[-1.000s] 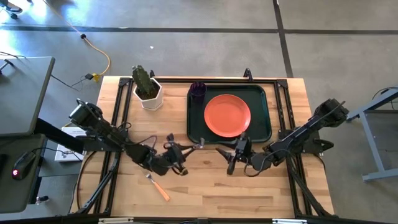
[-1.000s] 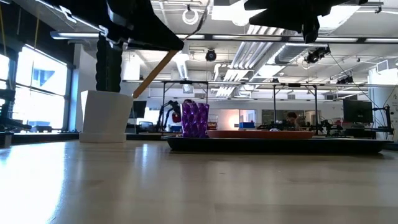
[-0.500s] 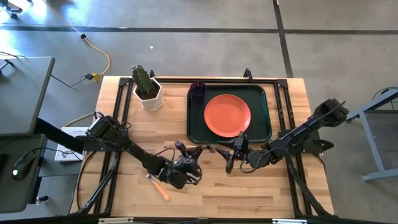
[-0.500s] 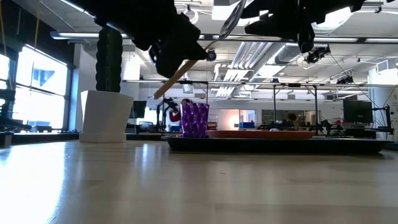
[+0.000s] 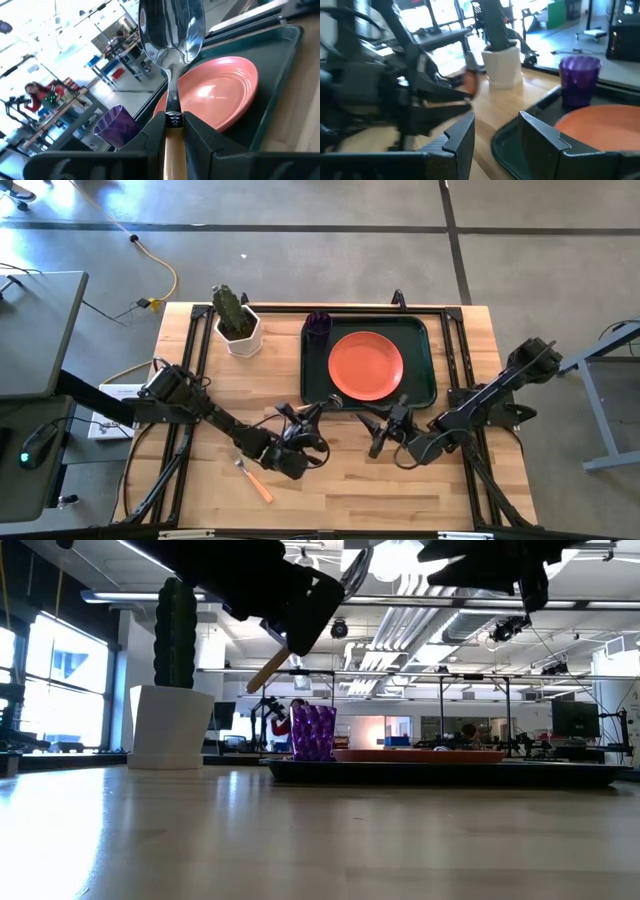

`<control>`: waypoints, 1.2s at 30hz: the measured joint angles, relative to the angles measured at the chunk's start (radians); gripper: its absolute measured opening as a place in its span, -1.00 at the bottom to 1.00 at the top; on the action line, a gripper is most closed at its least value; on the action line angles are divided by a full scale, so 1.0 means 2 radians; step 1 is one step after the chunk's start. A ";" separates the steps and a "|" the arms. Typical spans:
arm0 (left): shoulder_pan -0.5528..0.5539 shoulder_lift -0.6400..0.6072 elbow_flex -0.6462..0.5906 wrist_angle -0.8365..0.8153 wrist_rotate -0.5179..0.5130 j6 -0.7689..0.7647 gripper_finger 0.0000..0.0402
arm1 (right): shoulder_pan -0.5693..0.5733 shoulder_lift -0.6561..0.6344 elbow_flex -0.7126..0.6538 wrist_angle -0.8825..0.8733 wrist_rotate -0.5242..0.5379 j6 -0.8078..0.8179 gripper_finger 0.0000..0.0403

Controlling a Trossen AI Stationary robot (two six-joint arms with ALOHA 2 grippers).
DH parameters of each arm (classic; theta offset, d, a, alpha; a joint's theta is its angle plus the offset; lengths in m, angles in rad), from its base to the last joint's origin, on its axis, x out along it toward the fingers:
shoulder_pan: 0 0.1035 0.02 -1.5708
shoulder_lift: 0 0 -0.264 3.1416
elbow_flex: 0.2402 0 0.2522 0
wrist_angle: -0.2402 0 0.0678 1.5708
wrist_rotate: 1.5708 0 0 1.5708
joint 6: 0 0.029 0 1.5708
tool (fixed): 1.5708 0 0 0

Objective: Pick and place plate/cup/fork/spoon on tray
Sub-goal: Put the yellow spoon on the black tray to the right of the orange plate

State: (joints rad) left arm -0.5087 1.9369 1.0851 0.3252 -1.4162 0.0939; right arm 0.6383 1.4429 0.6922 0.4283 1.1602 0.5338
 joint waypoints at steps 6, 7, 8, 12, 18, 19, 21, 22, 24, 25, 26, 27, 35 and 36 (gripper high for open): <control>0.007 0.000 0.000 0.000 0.000 0.022 -0.78 | -0.005 0.000 0.000 0.047 -0.006 -0.080 -0.29; 0.006 0.000 0.000 0.000 0.000 0.031 -0.78 | -0.006 0.000 0.000 0.051 -0.011 -0.087 -0.29; 0.006 0.000 0.000 0.000 0.000 0.038 -0.78 | -0.008 0.000 0.000 0.055 -0.019 -0.091 -0.29; 0.009 0.000 0.000 0.000 -0.001 0.065 -0.78 | -0.021 0.000 0.000 0.073 -0.059 -0.100 -0.29; 0.016 0.000 0.000 -0.007 0.000 0.110 -0.78 | -0.060 0.000 0.000 0.080 -0.084 -0.086 -0.29; 0.016 0.000 -0.001 -0.008 0.000 0.116 -0.78 | -0.066 0.000 0.000 0.080 -0.085 -0.084 -0.29; 0.016 0.000 -0.001 -0.007 0.000 0.124 -0.78 | -0.078 0.000 0.000 0.080 -0.103 -0.075 -0.29; 0.016 0.000 -0.001 -0.007 0.000 0.125 -0.78 | -0.084 0.000 0.000 0.080 -0.119 -0.072 -0.29; 0.015 0.000 -0.001 -0.007 0.000 0.125 -0.78 | -0.095 0.001 0.000 0.080 -0.150 -0.063 -0.29; 0.015 0.000 -0.001 -0.007 0.000 0.125 -0.78 | -0.099 0.000 0.000 0.079 -0.164 -0.058 -0.29; 0.015 0.000 -0.001 -0.007 0.000 0.125 -0.78 | -0.103 0.000 0.000 0.077 -0.173 -0.052 -0.29; 0.015 0.000 -0.001 -0.008 0.000 0.125 -0.78 | -0.107 0.001 0.000 0.073 -0.179 -0.047 -0.29; 0.016 0.000 -0.001 -0.007 0.015 0.125 -0.78 | -0.129 0.001 0.000 0.051 -0.203 -0.043 -0.58; 0.016 0.000 -0.001 -0.007 0.024 0.123 -0.77 | -0.134 0.001 0.000 0.044 -0.211 -0.041 -0.70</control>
State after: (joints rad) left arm -0.4774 1.9369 1.0840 0.3109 -1.3675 0.3407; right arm 0.3706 1.4441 0.6922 0.5171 0.7376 0.4522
